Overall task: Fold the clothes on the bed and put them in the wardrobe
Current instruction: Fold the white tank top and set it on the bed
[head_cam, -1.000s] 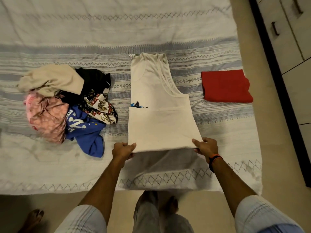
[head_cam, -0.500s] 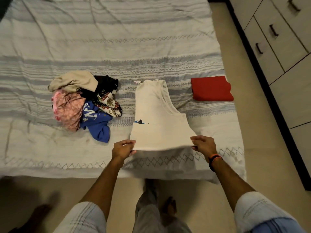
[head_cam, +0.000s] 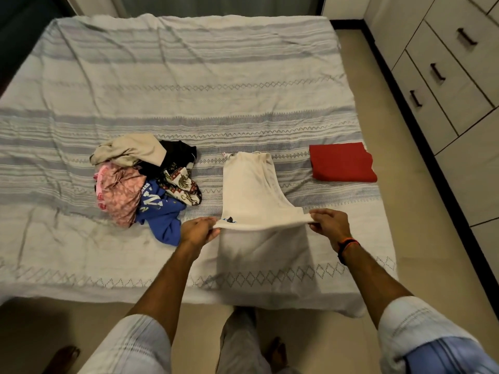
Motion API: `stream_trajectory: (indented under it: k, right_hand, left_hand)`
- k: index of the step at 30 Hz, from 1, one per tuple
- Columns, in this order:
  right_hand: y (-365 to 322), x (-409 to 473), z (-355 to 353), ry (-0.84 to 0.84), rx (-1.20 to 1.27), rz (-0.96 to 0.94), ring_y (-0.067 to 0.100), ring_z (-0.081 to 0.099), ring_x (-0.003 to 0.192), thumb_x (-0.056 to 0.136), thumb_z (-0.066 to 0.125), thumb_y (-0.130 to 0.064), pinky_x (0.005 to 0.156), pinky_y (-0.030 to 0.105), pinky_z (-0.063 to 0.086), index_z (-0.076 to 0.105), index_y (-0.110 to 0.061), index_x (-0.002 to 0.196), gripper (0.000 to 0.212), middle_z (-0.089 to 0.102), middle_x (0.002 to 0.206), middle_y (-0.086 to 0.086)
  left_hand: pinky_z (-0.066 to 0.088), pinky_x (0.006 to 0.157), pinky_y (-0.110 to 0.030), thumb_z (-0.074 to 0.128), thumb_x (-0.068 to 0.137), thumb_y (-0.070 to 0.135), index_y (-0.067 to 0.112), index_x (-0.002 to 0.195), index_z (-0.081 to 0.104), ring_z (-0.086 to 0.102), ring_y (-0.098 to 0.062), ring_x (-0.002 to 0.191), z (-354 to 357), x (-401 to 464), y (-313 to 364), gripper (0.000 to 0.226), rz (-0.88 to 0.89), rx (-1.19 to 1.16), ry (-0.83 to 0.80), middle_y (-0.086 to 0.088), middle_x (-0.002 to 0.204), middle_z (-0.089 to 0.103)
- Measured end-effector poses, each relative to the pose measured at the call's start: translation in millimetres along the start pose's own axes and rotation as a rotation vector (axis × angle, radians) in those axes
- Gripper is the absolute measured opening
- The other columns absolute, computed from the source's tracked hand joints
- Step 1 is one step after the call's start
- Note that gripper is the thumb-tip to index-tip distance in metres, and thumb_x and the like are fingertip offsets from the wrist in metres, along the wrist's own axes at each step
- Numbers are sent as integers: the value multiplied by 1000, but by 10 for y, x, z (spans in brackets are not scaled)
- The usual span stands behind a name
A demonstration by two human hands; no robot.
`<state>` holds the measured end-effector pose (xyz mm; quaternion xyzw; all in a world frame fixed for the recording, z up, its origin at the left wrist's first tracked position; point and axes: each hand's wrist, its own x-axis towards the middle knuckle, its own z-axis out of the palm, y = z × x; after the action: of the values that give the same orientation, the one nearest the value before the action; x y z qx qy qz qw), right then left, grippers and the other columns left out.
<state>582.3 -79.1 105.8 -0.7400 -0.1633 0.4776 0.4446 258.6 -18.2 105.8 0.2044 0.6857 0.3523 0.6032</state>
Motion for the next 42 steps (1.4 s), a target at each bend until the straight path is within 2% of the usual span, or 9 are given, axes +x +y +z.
stream_trajectory:
  k: [9, 14, 22, 26, 32, 34, 36, 39, 42]
  right_hand:
    - [-610, 716, 479, 57, 90, 54, 22, 68, 72, 86, 68, 4, 61, 23, 60, 70, 4, 101, 16, 69, 92, 16]
    - [-868, 1054, 699, 60, 146, 94, 21, 67, 72, 88, 66, 4, 59, 21, 60, 68, 2, 95, 8, 68, 87, 13]
    - [-1178, 1735, 1023, 56, 112, 156, 22, 67, 67, 86, 66, 8, 54, 19, 57, 66, 9, 98, 13, 67, 83, 16]
    - [-1236, 2216, 1188, 60, 19, 176, 23, 68, 68, 85, 66, 7, 54, 21, 57, 67, 9, 95, 10, 67, 88, 19]
    - [-1121, 2656, 1408, 30, -275, 173, 27, 66, 80, 87, 66, -9, 70, 41, 58, 60, -8, 115, 28, 67, 93, 15]
    - [-890, 2777, 1439, -25, -527, 170, 32, 69, 93, 75, 73, -29, 84, 48, 58, 65, -12, 111, 41, 71, 102, 16]
    - [-721, 2759, 1471, -53, -705, 170, 33, 65, 106, 76, 73, -27, 94, 44, 53, 66, -11, 114, 42, 70, 111, 16]
    - [-601, 2649, 1512, -56, -812, 163, 33, 56, 119, 83, 72, -22, 96, 36, 45, 57, -4, 124, 48, 63, 123, 16]
    - [-421, 2654, 1516, -52, -868, 132, 36, 49, 123, 77, 81, -30, 98, 41, 44, 45, 2, 132, 73, 50, 134, 20]
  left_hand:
    - [50, 43, -16, 62, 91, 0, -12, 97, 64, 64, -11, 48, 377, 713, 686, 14, -17, -46, -29, -14, 68, 67]
    - [59, 57, -22, 65, 89, -3, -7, 93, 66, 69, -16, 58, 560, 1108, 944, 6, -101, -129, 10, -11, 69, 72]
    - [57, 51, -19, 68, 88, 0, -9, 100, 65, 66, -16, 65, 872, 1715, 1270, 16, -169, -120, 90, -17, 85, 70]
    - [59, 56, -20, 66, 89, 1, -8, 101, 65, 66, -16, 66, 1072, 2057, 1421, 15, -186, -85, 113, -19, 91, 70]
    - [58, 83, -36, 67, 87, 7, 4, 136, 51, 66, -28, 102, 1232, 2456, 1359, 51, -39, 205, 105, -14, 112, 66]
    - [58, 84, -43, 68, 86, 11, 5, 126, 58, 66, -31, 100, 1237, 2531, 1188, 42, -49, 381, 98, -13, 108, 67]
    - [57, 88, -49, 73, 83, 17, 3, 121, 61, 66, -32, 100, 1214, 2579, 976, 42, -100, 497, 90, -13, 111, 68]
    - [50, 94, -39, 78, 80, 16, 3, 129, 54, 60, -29, 106, 1181, 2592, 727, 56, -131, 591, 115, -12, 119, 62]
    - [46, 81, -32, 82, 77, 17, 2, 137, 42, 57, -28, 108, 1175, 2604, 580, 73, -131, 657, 129, -12, 124, 58]
